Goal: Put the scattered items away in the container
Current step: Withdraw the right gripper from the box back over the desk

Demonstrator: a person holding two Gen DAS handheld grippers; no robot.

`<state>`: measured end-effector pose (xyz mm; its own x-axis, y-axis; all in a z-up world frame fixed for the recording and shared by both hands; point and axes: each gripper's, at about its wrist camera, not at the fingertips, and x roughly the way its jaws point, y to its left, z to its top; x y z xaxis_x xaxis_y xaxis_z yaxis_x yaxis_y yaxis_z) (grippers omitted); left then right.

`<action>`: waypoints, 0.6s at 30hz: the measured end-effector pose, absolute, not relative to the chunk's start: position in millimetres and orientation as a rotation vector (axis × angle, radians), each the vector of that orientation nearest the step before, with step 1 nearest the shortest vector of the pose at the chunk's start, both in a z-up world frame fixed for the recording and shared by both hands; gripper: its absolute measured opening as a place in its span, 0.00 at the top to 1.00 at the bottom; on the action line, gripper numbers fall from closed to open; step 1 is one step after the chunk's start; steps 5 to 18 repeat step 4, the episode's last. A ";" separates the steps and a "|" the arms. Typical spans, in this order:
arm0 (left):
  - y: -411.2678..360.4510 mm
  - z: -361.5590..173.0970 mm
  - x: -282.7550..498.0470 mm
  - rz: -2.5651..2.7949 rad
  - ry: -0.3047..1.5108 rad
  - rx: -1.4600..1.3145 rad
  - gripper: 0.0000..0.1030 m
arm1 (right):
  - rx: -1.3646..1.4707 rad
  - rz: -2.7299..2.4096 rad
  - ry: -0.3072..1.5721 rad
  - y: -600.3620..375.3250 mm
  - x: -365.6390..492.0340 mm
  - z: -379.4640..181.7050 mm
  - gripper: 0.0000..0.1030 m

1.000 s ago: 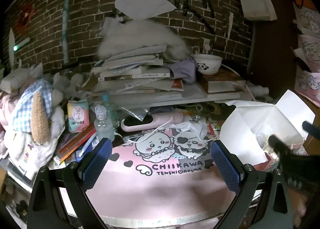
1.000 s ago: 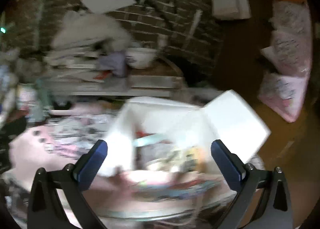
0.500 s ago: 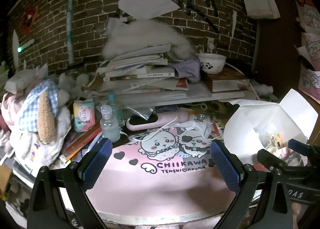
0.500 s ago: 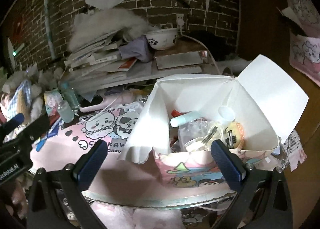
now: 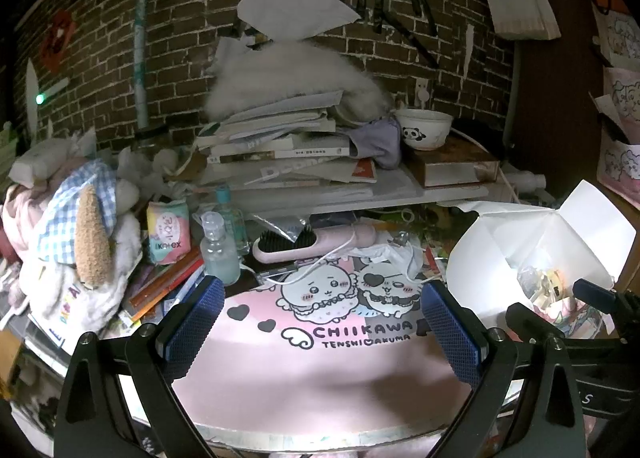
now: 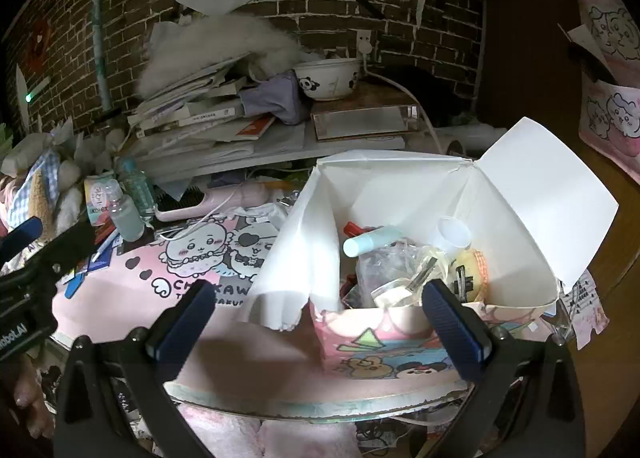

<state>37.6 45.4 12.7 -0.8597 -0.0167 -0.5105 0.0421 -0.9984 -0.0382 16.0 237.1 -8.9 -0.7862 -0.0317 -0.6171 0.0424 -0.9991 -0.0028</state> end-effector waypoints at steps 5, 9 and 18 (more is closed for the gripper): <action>45.4 12.7 37.9 -2.999 0.079 0.822 0.04 | 1.011 -2.931 0.031 236.4 15.8 -8.5 0.00; 45.4 12.7 37.9 -2.999 0.079 0.822 0.04 | 1.011 -2.931 0.031 236.4 15.8 -8.5 0.00; 45.4 12.7 37.9 -2.999 0.079 0.822 0.04 | 1.011 -2.931 0.031 236.4 15.8 -8.5 0.00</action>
